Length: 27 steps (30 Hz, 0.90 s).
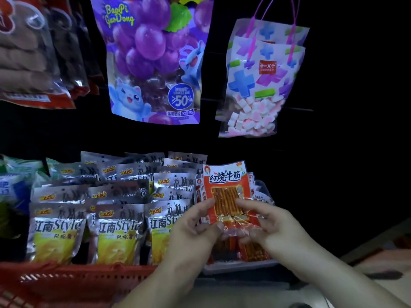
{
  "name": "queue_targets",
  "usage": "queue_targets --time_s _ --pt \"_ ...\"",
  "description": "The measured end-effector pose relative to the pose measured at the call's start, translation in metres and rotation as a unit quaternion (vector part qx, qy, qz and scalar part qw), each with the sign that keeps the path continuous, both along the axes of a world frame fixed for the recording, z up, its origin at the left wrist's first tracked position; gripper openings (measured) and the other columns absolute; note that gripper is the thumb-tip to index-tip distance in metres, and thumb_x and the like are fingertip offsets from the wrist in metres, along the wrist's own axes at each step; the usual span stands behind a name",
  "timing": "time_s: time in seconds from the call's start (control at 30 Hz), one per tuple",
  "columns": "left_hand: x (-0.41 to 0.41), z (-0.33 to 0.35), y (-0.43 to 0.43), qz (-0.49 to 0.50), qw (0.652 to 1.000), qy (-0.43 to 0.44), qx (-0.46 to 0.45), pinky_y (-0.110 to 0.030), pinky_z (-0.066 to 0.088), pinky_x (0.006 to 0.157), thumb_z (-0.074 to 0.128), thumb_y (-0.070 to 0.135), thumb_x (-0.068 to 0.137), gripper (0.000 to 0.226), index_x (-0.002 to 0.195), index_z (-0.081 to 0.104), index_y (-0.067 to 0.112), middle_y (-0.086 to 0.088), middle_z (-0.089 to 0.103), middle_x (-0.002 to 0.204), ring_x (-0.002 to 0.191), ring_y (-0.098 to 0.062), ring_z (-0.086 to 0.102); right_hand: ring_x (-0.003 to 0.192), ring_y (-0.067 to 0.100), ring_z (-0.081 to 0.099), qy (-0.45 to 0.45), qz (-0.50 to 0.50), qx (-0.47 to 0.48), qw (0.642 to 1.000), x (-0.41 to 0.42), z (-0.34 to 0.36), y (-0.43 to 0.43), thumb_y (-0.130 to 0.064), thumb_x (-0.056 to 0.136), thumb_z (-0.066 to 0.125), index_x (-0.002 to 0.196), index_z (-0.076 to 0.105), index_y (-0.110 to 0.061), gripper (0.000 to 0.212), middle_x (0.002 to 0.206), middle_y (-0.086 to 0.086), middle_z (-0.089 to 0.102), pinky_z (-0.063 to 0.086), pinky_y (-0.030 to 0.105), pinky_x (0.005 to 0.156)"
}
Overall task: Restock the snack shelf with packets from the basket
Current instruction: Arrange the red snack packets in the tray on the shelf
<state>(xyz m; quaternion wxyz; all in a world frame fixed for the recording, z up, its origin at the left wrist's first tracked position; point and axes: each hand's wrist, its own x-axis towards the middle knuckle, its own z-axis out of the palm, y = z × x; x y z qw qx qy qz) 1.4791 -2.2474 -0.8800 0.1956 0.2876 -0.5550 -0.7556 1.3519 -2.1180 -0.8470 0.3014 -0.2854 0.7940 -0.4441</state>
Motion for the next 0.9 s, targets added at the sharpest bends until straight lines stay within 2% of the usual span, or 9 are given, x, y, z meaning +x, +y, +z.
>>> queue_targets --time_s 0.13,0.23,0.33,0.4,0.47,0.6,0.73,0.8,0.9 --pt "-0.002 -0.006 -0.006 0.029 0.998 0.000 -0.047 -0.042 0.062 0.087 0.070 0.003 0.094 0.048 0.134 0.061 0.028 0.015 0.076 0.102 0.084 -0.030 0.076 0.110 0.013 0.069 0.019 -0.023 -0.001 1.000 -0.004 0.000 0.003 0.016 0.096 0.050 0.132 0.055 -0.054 0.079 0.127 -0.006 0.060 0.060 0.022 0.079" --pt "-0.003 -0.008 0.003 0.002 0.991 -0.004 -0.134 -0.036 0.053 0.060 0.066 0.006 0.097 0.042 0.125 0.063 0.037 -0.001 0.078 0.084 0.064 -0.036 0.066 0.122 -0.005 0.055 0.069 -0.033 -0.045 0.996 -0.003 0.000 -0.001 -0.004 0.101 0.059 0.127 0.051 -0.066 0.068 0.134 -0.029 0.053 0.046 0.009 0.086" --pt "-0.002 -0.008 0.024 -0.043 0.966 0.033 -0.253 -0.020 0.044 0.057 0.064 0.005 0.096 0.041 0.112 0.068 0.042 0.006 0.075 0.079 0.054 -0.002 0.058 0.117 0.002 0.064 -0.076 -0.023 -0.111 0.991 0.007 0.002 -0.009 -0.024 0.100 0.065 0.128 0.059 -0.062 0.047 0.125 -0.025 0.068 0.055 0.032 0.100" --pt "-0.001 -0.009 0.033 -0.083 0.938 0.051 -0.332 -0.017 0.046 0.063 0.064 0.007 0.095 0.035 0.115 0.069 0.035 0.014 0.074 0.099 0.071 -0.001 0.065 0.109 0.013 0.068 -0.110 -0.046 -0.128 0.985 0.005 0.002 -0.011 -0.025 0.099 0.066 0.126 0.064 -0.058 0.043 0.119 -0.008 0.072 0.058 0.039 0.095" --pt "-0.001 -0.009 0.034 -0.110 0.940 0.073 -0.316 -0.019 0.052 0.074 0.063 0.009 0.097 0.029 0.116 0.068 0.030 0.017 0.071 0.117 0.093 -0.005 0.070 0.090 0.021 0.069 -0.127 -0.082 -0.146 0.978 0.000 0.005 -0.009 -0.015 0.101 0.062 0.122 0.069 -0.051 0.042 0.100 0.004 0.071 0.061 0.040 0.074" --pt "-0.005 -0.006 0.014 0.021 0.962 0.041 -0.267 -0.014 0.049 0.059 0.071 0.019 0.095 0.036 0.112 0.064 0.050 0.010 0.061 0.101 0.079 -0.005 0.063 0.103 0.023 0.074 -0.112 -0.094 -0.134 0.980 -0.007 0.005 0.001 0.006 0.103 0.049 0.125 0.068 -0.043 0.057 0.113 0.002 0.076 0.059 0.050 0.093" --pt "-0.007 -0.005 -0.005 -0.002 0.987 0.026 -0.157 -0.042 0.057 0.097 0.081 0.041 0.085 0.060 0.135 0.053 0.058 0.024 0.059 0.134 0.118 -0.016 0.063 0.103 0.021 0.074 -0.121 -0.025 -0.098 0.987 0.000 0.007 0.002 0.008 0.103 0.049 0.132 0.061 -0.048 0.064 0.113 0.004 0.076 0.060 0.046 0.092" --pt "-0.007 -0.004 -0.008 -0.009 0.994 0.045 -0.098 -0.057 0.057 0.095 0.080 0.025 0.089 0.056 0.133 0.058 0.052 0.020 0.071 0.112 0.099 -0.032 0.070 0.111 0.011 0.070 -0.091 -0.026 -0.088 0.992 0.001 0.006 0.001 0.003 0.102 0.055 0.131 0.061 -0.051 0.062 0.121 -0.007 0.074 0.054 0.045 0.103" --pt "-0.006 -0.003 -0.010 0.002 0.993 0.027 -0.118 -0.039 0.056 0.061 0.076 0.013 0.091 0.056 0.130 0.058 0.048 0.010 0.066 0.072 0.061 -0.022 0.057 0.109 -0.002 0.067 -0.049 -0.046 -0.091 0.994 0.003 0.004 -0.001 -0.006 0.099 0.064 0.132 0.062 -0.046 0.052 0.113 -0.014 0.074 0.052 0.034 0.104"
